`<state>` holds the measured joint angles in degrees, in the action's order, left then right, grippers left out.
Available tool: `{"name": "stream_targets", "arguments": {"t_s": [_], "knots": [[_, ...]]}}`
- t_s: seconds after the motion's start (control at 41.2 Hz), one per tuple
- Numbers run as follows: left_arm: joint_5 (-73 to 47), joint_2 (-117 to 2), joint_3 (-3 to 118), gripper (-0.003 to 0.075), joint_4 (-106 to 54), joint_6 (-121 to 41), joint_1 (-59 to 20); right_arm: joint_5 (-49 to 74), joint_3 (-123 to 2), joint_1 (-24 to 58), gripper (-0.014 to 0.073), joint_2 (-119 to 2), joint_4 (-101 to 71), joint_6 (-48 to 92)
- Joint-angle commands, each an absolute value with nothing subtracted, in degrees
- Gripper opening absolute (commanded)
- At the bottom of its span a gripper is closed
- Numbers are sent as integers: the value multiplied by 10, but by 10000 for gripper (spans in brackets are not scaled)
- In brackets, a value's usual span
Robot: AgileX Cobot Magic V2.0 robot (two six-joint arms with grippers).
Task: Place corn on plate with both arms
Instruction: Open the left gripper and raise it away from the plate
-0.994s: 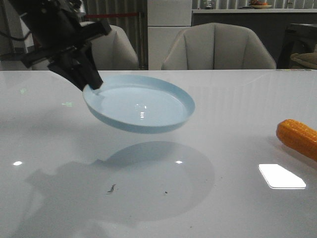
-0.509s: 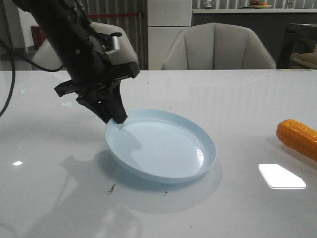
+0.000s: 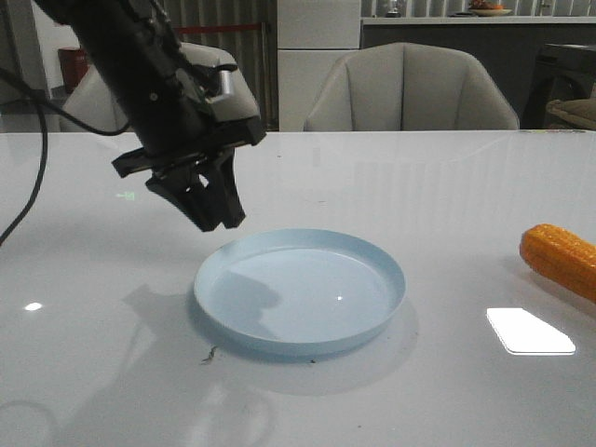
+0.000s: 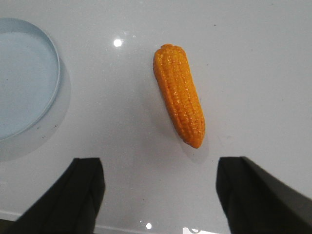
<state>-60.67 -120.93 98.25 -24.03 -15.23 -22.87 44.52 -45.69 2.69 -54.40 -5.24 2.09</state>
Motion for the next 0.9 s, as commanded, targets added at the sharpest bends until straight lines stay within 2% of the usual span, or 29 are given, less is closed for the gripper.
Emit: {"name": "stream_targets", "arguments": {"t_s": [0.0, 0.194, 0.388, 0.558, 0.873], "knots": [[-632, -1175, 1046, 175, -248, -152, -221, 415, -478, 28, 583, -539, -57, 22], [-643, -1168, 1158, 113, -178, -152, -219, 415, -478, 28, 583, -539, -57, 22], [-628, -1135, 1232, 86, -113, -139, -213, 416, -478, 28, 583, -539, -57, 22], [-598, -1082, 1237, 86, -107, -131, -185, 416, -478, 28, 583, -539, -57, 22], [-626, -980, 1197, 86, -42, -131, -110, 421, -478, 28, 583, -539, -57, 22]]}}
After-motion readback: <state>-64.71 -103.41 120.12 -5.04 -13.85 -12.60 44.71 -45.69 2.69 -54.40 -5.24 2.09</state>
